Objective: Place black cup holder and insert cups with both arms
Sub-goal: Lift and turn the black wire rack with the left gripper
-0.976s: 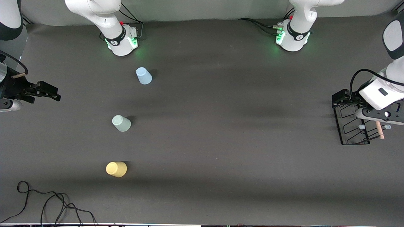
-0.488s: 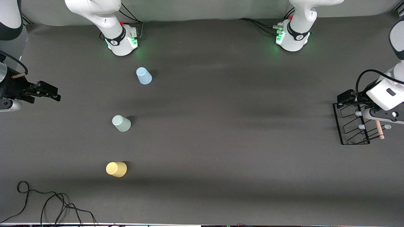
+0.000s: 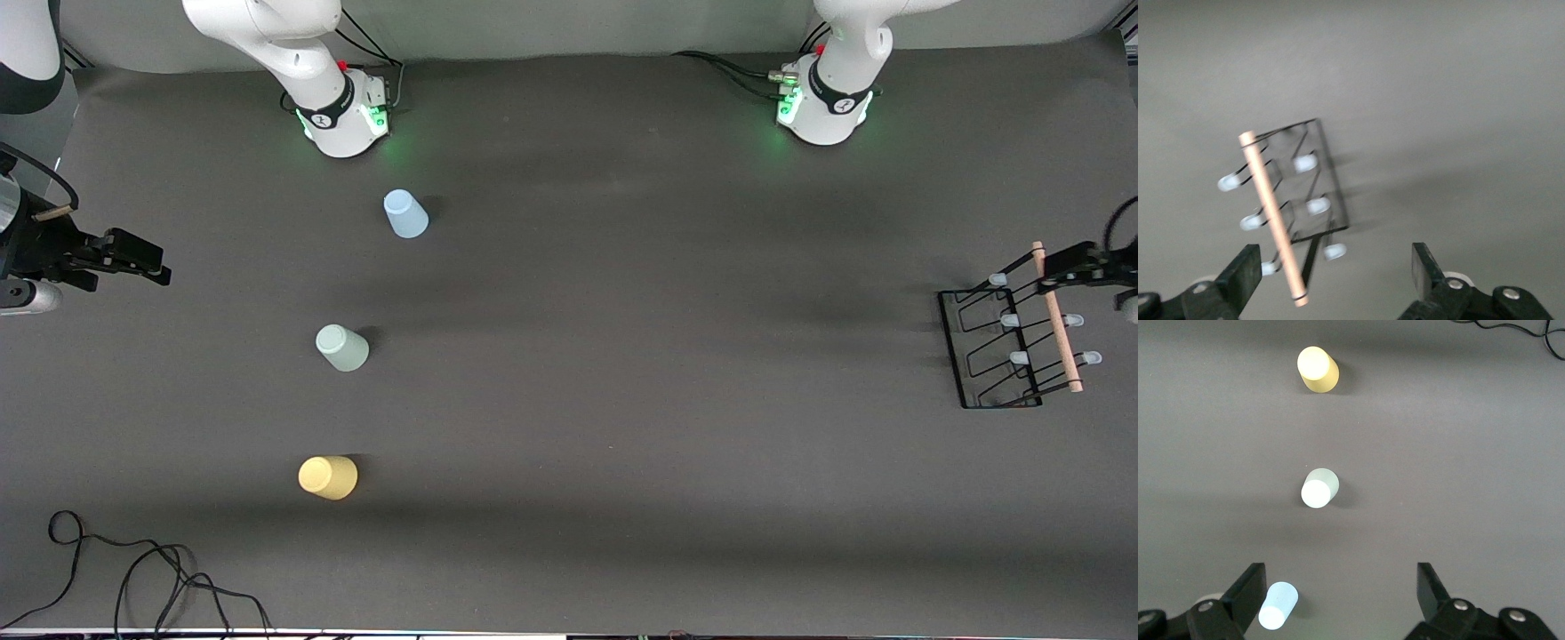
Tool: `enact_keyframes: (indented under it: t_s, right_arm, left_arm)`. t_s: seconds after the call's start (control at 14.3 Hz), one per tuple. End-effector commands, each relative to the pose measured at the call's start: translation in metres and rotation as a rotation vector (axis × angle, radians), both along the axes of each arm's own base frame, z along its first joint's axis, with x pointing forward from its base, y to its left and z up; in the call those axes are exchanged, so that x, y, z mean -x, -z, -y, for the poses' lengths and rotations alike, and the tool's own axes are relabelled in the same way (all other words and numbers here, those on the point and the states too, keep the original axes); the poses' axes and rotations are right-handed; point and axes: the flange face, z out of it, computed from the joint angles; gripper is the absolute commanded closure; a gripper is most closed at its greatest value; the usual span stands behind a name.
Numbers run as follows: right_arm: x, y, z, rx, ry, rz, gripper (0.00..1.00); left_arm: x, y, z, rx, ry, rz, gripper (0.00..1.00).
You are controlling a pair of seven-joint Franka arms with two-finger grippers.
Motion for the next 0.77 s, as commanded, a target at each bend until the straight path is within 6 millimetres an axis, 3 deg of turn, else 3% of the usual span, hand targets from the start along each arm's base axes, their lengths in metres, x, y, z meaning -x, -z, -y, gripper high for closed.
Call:
enact_keyframes:
  t_s: [0.0,0.21,0.35,0.56,0.7]
  right_arm:
    - [-0.001,-0.004,0.0,0.003,-0.006,0.012,0.0]
    - [-0.001,-0.004,0.0,0.003,-0.006,0.012,0.0]
    - [-0.001,-0.004,0.0,0.003,-0.006,0.012,0.0]
    - [-0.001,-0.004,0.001,0.003,-0.004,0.012,0.0]
    - [-0.002,-0.002,0.001,0.003,-0.004,0.008,0.0]
  left_arm:
    - [0.003,0.022,-0.039,-0.012,0.022,-0.034,0.0]
    - [0.003,0.054,-0.067,-0.009,0.03,-0.028,0.0]
    - [0.013,0.086,-0.09,-0.011,0.044,-0.009,0.01]
    - [0.015,0.144,-0.093,-0.017,0.065,0.017,0.01]
    - [0.02,0.166,-0.1,-0.01,0.05,0.007,0.02]
